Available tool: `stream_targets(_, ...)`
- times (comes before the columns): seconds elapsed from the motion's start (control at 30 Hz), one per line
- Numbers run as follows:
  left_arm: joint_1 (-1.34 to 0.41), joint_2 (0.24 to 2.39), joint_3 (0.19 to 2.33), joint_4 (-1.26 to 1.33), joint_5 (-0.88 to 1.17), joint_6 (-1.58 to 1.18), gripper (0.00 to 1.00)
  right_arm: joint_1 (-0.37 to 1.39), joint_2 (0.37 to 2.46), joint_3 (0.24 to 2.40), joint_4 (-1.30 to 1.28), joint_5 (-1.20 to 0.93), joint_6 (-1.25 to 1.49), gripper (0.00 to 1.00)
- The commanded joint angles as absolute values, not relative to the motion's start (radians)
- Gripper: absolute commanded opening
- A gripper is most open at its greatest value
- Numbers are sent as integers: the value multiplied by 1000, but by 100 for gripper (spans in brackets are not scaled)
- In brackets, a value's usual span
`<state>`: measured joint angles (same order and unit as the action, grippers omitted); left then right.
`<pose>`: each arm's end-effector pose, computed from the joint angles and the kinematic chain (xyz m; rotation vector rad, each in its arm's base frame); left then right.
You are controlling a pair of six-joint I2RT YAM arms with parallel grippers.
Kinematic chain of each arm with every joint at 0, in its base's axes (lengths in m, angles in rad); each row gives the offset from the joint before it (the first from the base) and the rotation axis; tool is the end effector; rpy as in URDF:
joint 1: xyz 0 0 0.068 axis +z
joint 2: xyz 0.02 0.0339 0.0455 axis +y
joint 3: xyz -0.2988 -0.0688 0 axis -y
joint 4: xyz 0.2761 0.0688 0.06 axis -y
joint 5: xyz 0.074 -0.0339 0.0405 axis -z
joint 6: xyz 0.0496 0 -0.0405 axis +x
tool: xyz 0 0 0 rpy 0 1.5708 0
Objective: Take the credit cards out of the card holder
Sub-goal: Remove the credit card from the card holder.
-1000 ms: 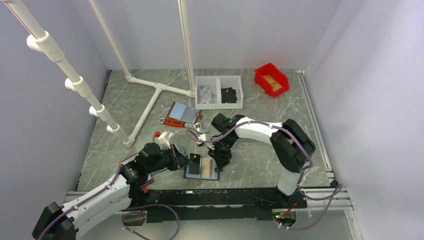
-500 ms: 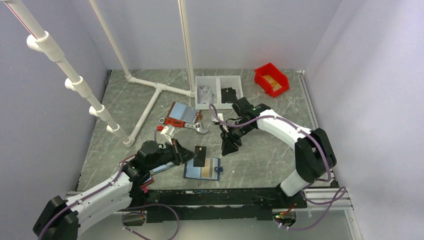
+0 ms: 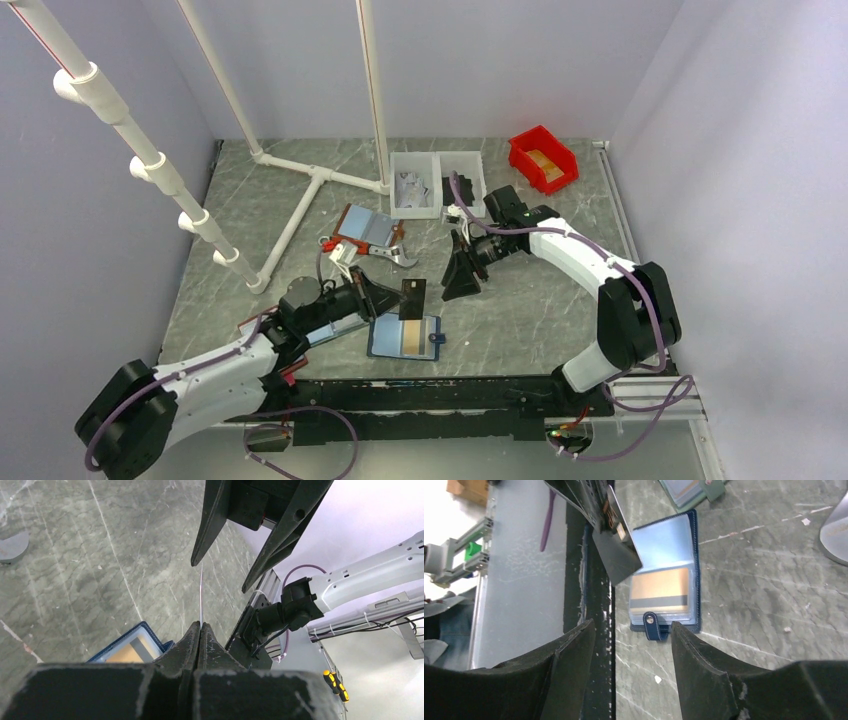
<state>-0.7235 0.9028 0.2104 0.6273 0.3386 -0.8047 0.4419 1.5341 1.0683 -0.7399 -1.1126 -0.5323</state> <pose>0.1437 -0.1489 0.2101 0.2172 1.8287 -1.4032 0.2675 0.1757 0.2521 -1.3458 1.9613 1.4482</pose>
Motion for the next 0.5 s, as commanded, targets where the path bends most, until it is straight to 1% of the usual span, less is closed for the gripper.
stream_targets(0.0,-752,943,254,771,303,-779,0,433,1534,1053,-646,-1243,-452,60)
stream_targets(0.27,-840,1042,275,884,214,-740,0,425,1540,1040,-608,-1269,-405,61)
stream_targets(0.47,-868,1107,289,939,176,-741,0,425,1540,1040,-606,-1277,-402,61)
